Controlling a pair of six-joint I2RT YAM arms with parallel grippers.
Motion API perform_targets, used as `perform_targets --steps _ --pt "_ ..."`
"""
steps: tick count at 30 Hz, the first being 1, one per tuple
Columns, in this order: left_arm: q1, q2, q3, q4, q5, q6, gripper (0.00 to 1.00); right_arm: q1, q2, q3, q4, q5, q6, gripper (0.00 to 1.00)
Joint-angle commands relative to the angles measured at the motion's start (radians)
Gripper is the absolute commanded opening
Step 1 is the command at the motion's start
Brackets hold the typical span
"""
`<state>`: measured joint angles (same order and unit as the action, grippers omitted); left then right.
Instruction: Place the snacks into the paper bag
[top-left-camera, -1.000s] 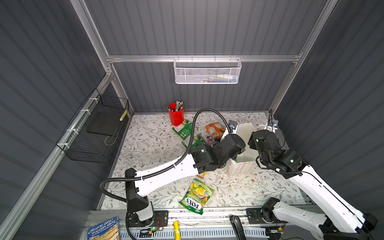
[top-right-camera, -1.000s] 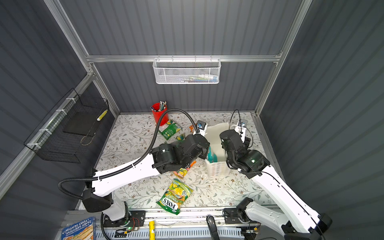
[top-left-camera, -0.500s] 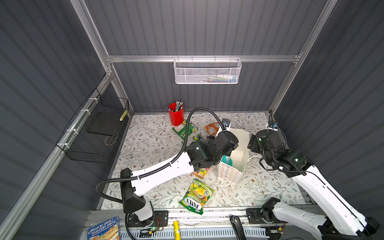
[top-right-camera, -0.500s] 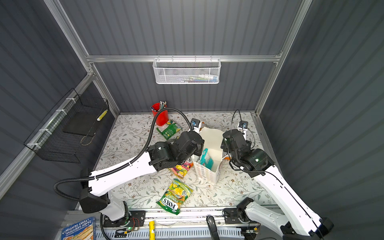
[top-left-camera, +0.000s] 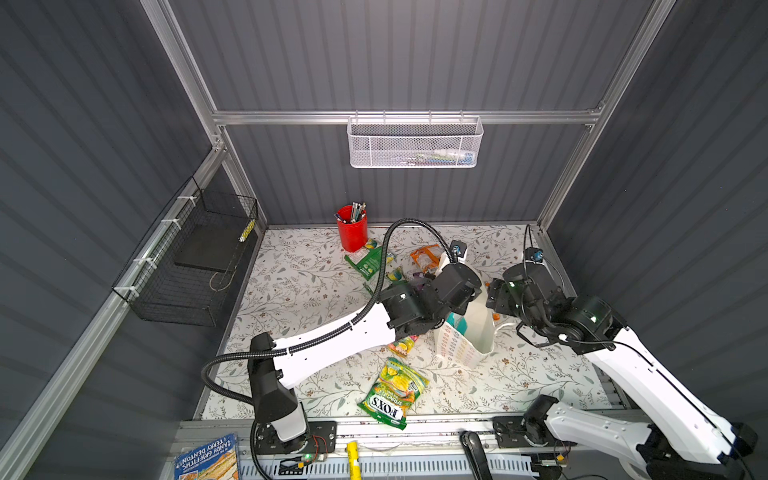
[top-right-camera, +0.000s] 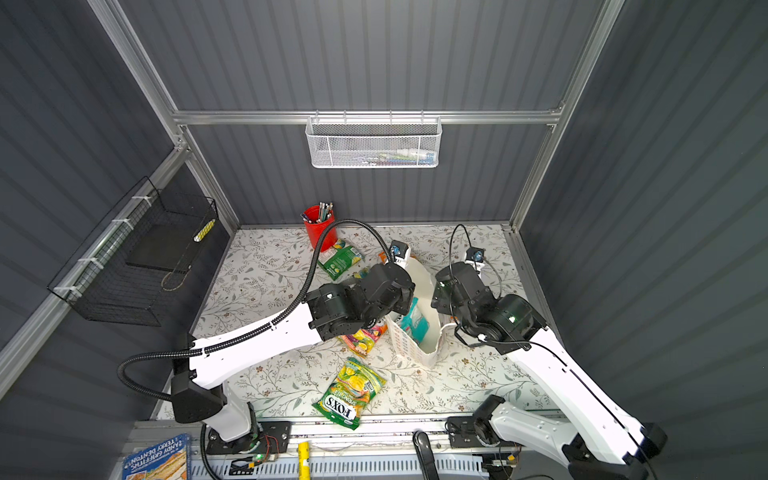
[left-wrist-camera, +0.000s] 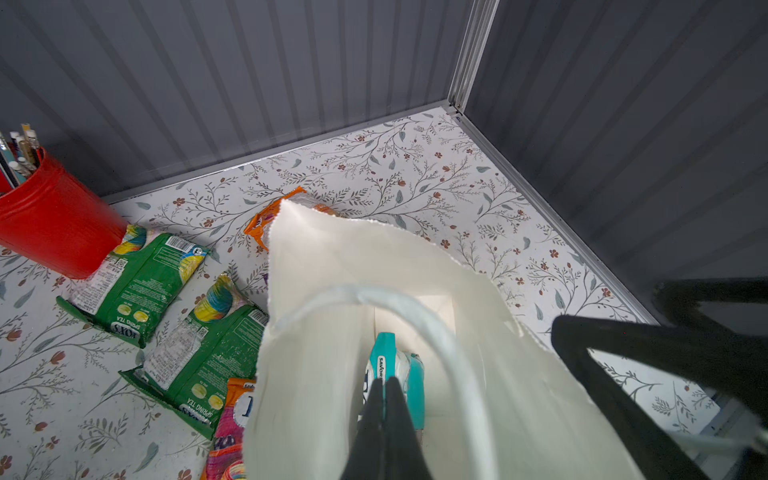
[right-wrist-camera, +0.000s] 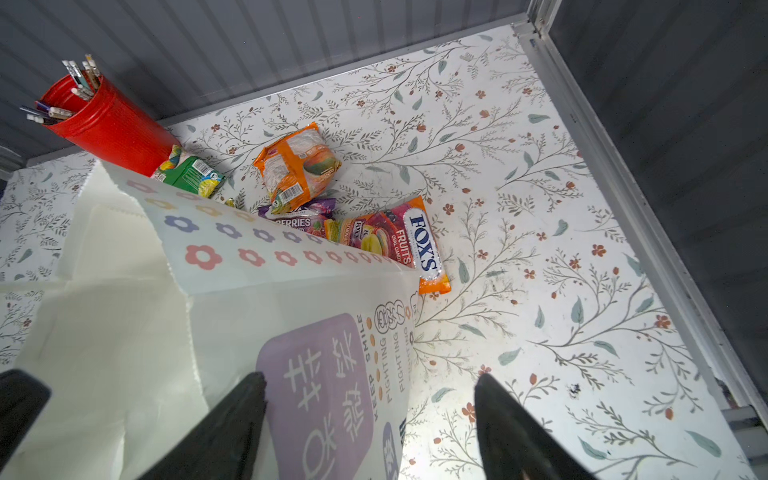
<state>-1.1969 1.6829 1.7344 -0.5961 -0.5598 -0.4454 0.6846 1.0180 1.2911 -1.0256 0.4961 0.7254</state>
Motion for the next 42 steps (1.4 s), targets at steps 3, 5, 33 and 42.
perform_targets --steps 3,5,33,42 --pt "-0.001 0.011 0.033 0.009 0.015 0.008 0.00 0.004 -0.029 0.042 -0.009 -0.066 -0.022 0.83" --pt "-0.001 0.008 0.032 0.011 0.015 0.009 0.00 0.004 -0.040 0.050 0.004 -0.090 -0.039 0.84" --pt "-0.001 -0.019 0.005 0.037 0.018 0.012 0.00 -0.025 0.009 0.007 -0.061 -0.037 0.058 0.62" --pt "-0.001 0.017 0.021 0.039 0.036 0.013 0.00 -0.041 0.089 0.141 -0.155 -0.040 0.132 0.72"
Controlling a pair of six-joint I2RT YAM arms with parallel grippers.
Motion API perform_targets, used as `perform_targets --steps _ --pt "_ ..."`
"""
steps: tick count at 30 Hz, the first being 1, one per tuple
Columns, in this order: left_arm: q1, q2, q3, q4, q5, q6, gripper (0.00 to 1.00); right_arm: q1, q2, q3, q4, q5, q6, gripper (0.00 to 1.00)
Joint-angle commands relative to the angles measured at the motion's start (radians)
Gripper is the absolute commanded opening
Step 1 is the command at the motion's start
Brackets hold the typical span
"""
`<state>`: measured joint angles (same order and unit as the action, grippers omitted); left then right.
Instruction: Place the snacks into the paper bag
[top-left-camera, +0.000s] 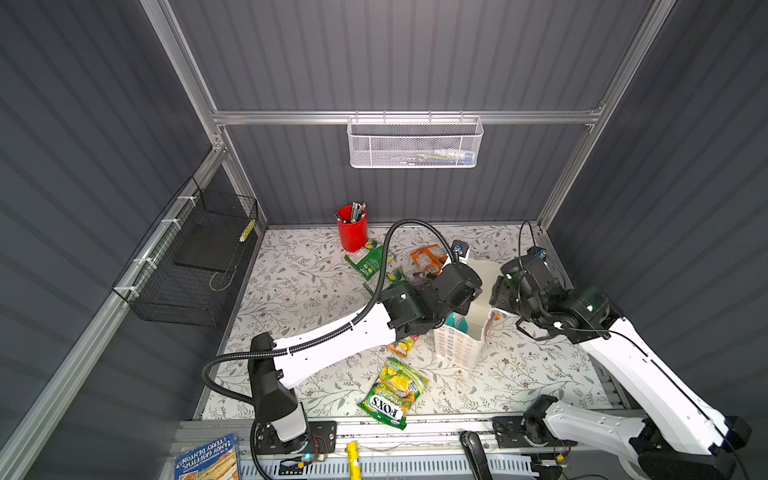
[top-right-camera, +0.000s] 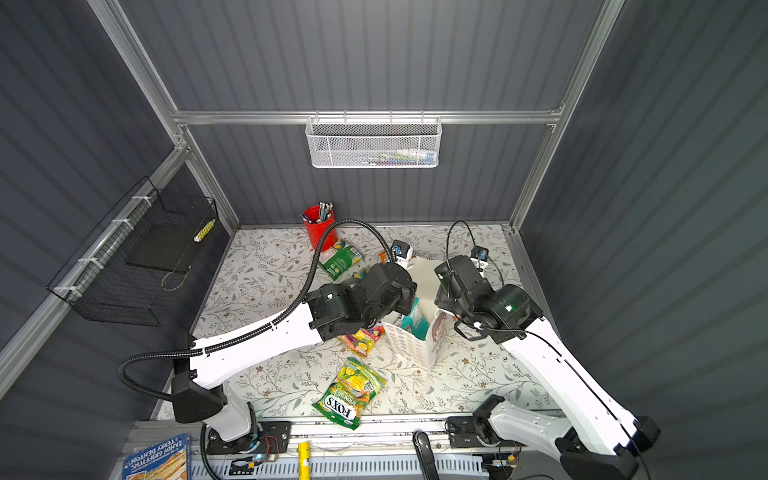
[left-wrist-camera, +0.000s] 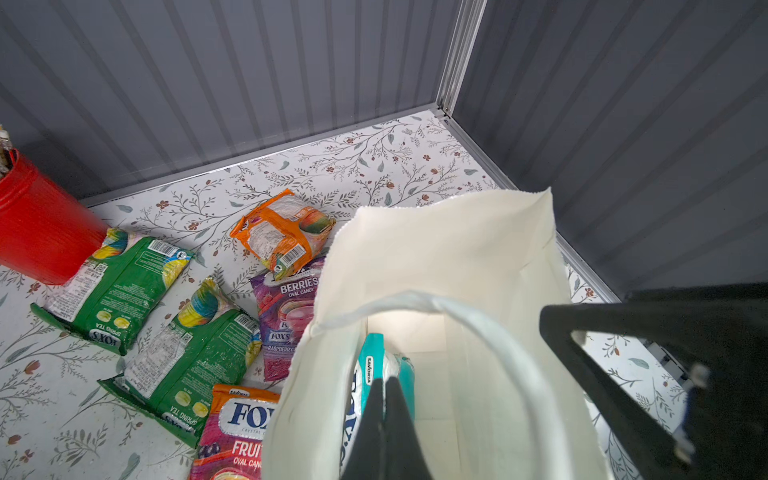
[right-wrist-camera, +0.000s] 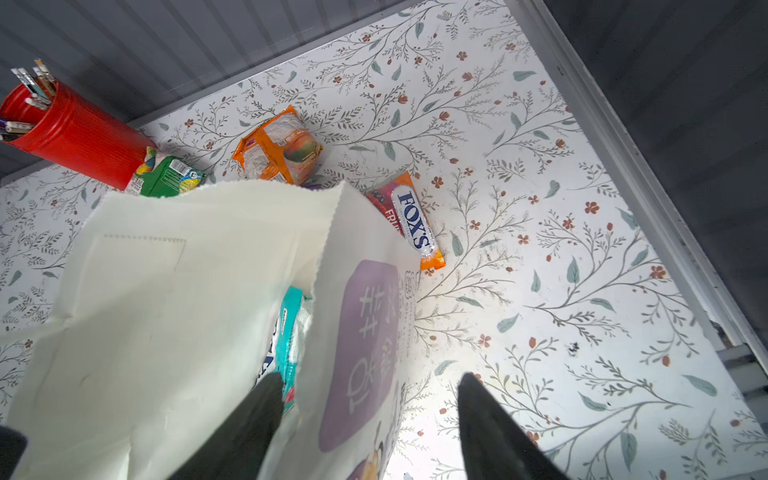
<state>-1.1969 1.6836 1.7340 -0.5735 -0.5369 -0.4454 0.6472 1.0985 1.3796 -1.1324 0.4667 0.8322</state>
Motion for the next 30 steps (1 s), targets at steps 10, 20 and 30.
perform_targets --steps 10,20,30 --pt "-0.001 0.030 0.025 0.014 -0.013 0.016 0.00 -0.069 -0.019 0.108 -0.016 -0.077 -0.045 0.89" --pt "-0.001 0.054 0.044 -0.008 -0.052 0.016 0.00 -0.078 -0.122 0.196 0.065 -0.123 -0.238 0.94" --pt "-0.001 0.069 0.058 -0.012 -0.051 0.011 0.00 -0.071 -0.219 0.122 0.031 -0.172 -0.214 0.90"
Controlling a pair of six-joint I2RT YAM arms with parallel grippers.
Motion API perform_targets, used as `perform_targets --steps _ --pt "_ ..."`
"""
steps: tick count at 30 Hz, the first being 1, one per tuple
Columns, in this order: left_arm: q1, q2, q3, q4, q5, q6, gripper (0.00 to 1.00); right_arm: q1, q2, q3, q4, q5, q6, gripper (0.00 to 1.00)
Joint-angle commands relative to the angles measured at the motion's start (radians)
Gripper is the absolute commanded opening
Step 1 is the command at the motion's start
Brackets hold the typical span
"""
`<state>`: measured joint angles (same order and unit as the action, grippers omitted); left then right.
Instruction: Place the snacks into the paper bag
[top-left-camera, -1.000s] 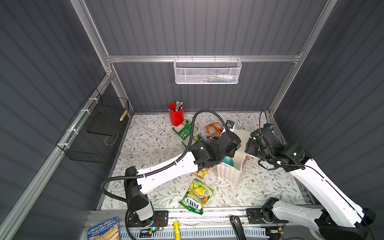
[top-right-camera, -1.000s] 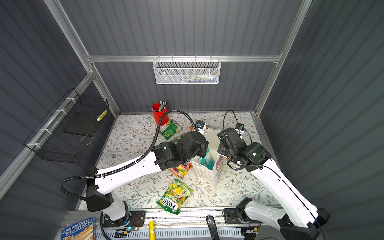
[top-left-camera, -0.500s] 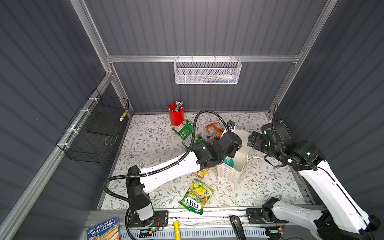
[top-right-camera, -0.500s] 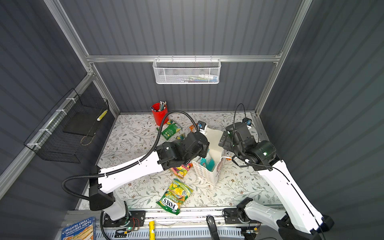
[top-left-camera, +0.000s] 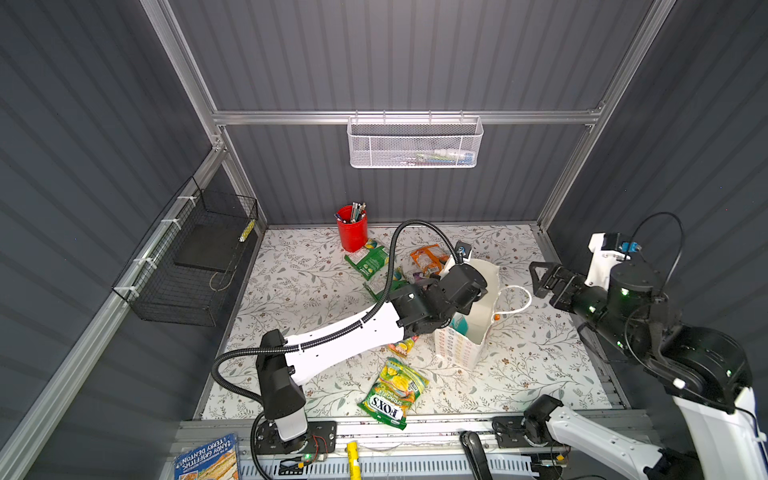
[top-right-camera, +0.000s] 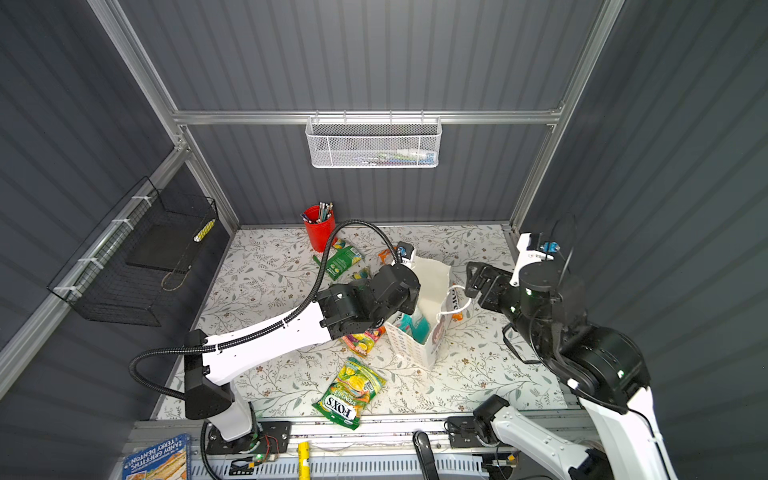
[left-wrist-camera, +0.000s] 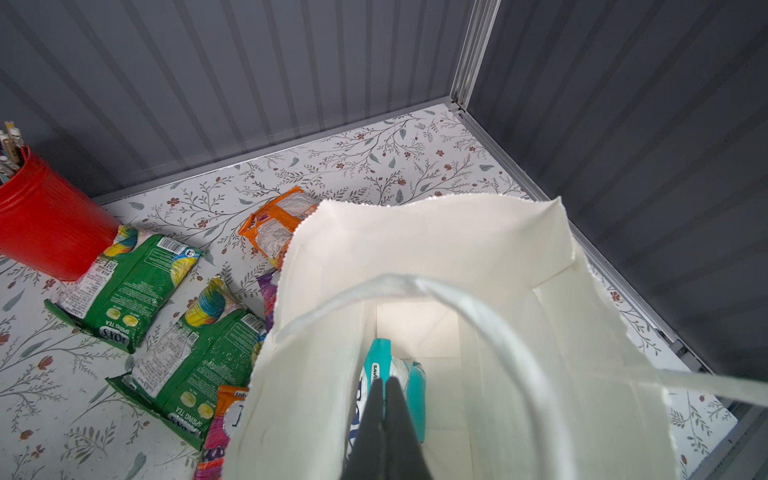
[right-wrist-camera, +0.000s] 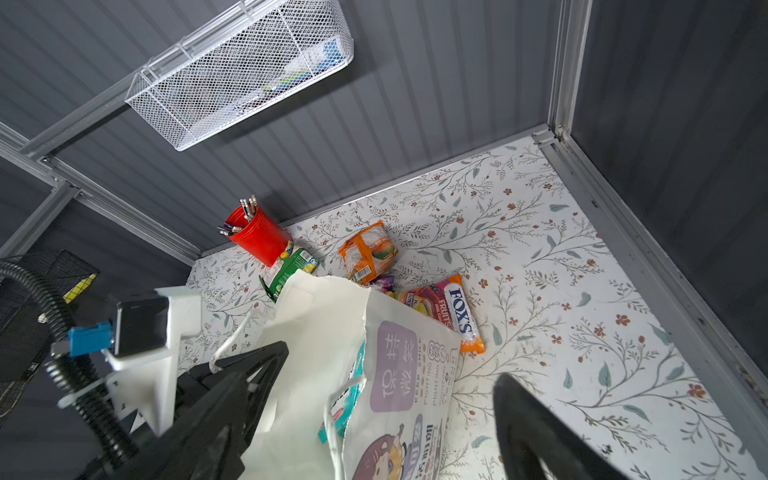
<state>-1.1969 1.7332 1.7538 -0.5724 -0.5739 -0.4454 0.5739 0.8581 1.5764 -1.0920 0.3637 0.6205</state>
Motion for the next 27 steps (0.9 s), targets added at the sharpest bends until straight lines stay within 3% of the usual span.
perform_targets --steps 1,8,11,17,27 --pt "-0.001 0.023 0.041 -0.015 -0.014 0.011 0.00 0.005 0.019 -0.105 0.007 -0.090 0.002 0.90" --pt "-0.001 0.044 0.055 -0.023 -0.014 0.011 0.00 0.073 0.014 -0.230 0.093 -0.131 0.046 0.89" --pt "-0.001 0.049 0.060 -0.021 -0.011 0.012 0.00 0.093 0.042 -0.260 0.094 -0.091 0.071 0.89" --pt "-0.001 0.053 0.062 -0.018 -0.010 0.015 0.00 0.119 0.158 -0.263 -0.018 0.080 0.166 0.79" --pt "-0.001 0.060 0.067 -0.020 -0.004 0.016 0.00 0.126 0.190 -0.294 0.009 0.077 0.176 0.71"
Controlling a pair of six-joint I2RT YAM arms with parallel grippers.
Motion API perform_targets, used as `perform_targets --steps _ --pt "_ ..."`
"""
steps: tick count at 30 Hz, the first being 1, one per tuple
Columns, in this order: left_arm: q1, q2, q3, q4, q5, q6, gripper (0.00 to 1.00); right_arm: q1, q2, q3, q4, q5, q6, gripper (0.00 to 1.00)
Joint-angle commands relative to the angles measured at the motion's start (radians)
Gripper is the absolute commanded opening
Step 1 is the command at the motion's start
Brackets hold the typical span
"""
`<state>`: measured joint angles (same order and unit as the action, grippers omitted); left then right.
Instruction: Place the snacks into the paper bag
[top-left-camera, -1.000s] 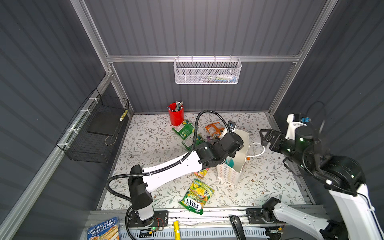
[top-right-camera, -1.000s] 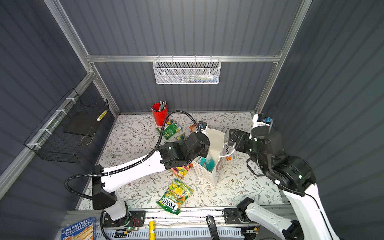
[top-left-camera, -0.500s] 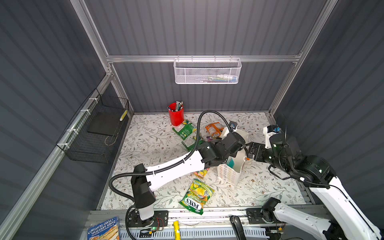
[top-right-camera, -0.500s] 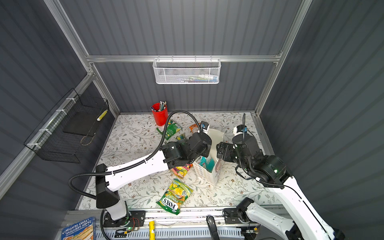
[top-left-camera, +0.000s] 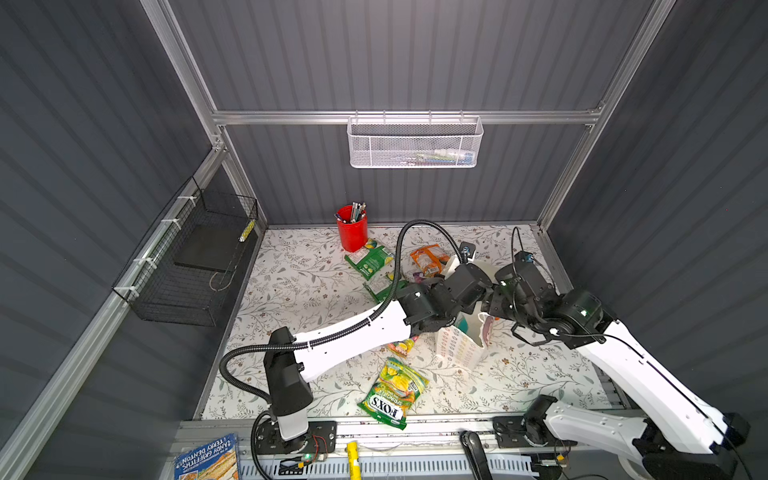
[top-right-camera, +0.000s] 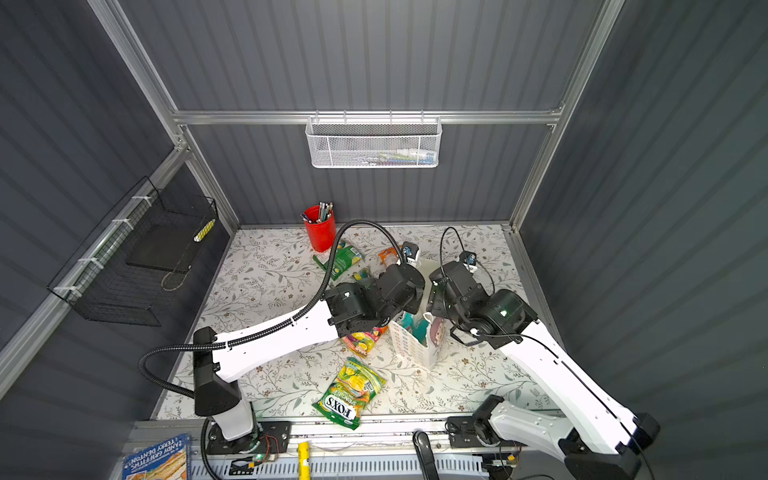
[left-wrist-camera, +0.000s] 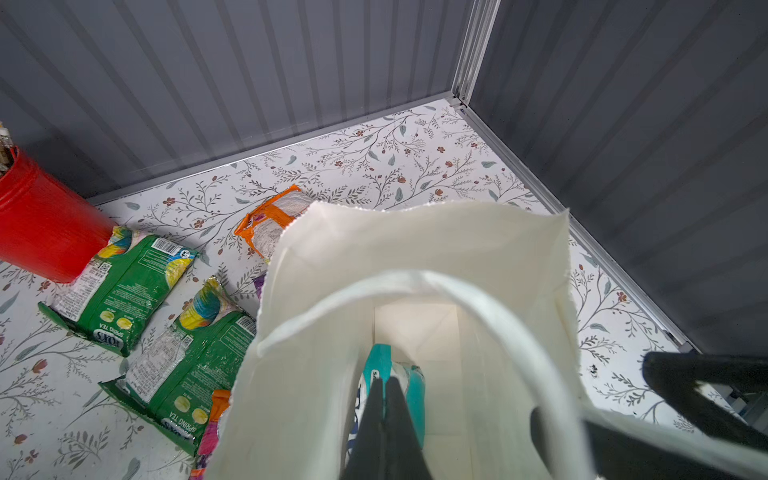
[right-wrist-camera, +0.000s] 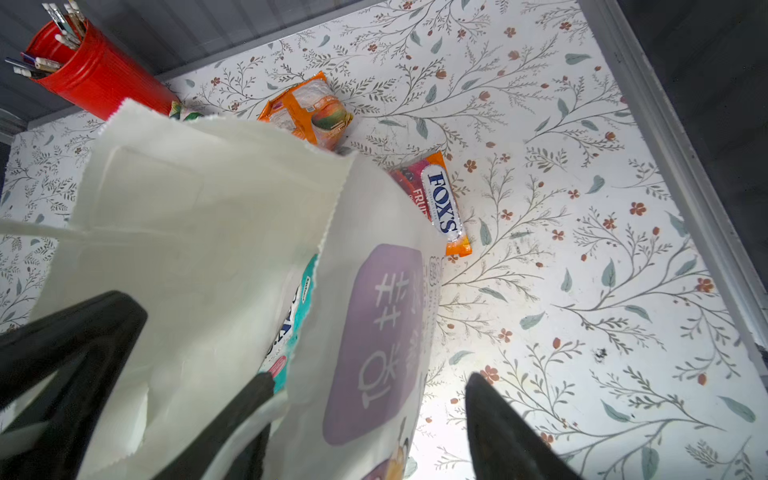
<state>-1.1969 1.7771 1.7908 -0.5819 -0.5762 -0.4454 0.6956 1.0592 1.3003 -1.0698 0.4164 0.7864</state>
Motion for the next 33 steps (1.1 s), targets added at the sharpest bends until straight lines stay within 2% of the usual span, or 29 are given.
perform_targets --steps 1,4,14,24,30,33 --pt "-0.001 0.014 0.029 -0.011 -0.002 0.014 0.00 0.004 -0.011 -0.019 -0.014 0.026 0.013 0.68" --pt "0.000 0.010 0.024 -0.008 -0.005 0.015 0.00 0.004 -0.013 -0.008 -0.031 0.040 0.028 0.64" --pt "-0.001 0.017 0.028 -0.009 -0.004 0.015 0.00 0.003 -0.002 0.063 -0.079 0.019 0.022 0.27" --pt "-0.001 0.011 0.025 -0.008 -0.004 0.012 0.00 -0.004 -0.025 0.043 -0.091 0.010 0.017 0.01" --pt "-0.001 -0.006 0.018 0.006 -0.010 0.010 0.00 -0.044 -0.063 0.009 -0.056 -0.023 -0.030 0.00" --pt "-0.001 -0.008 0.022 0.033 0.011 0.019 0.00 -0.084 -0.102 -0.019 0.024 -0.056 -0.093 0.00"
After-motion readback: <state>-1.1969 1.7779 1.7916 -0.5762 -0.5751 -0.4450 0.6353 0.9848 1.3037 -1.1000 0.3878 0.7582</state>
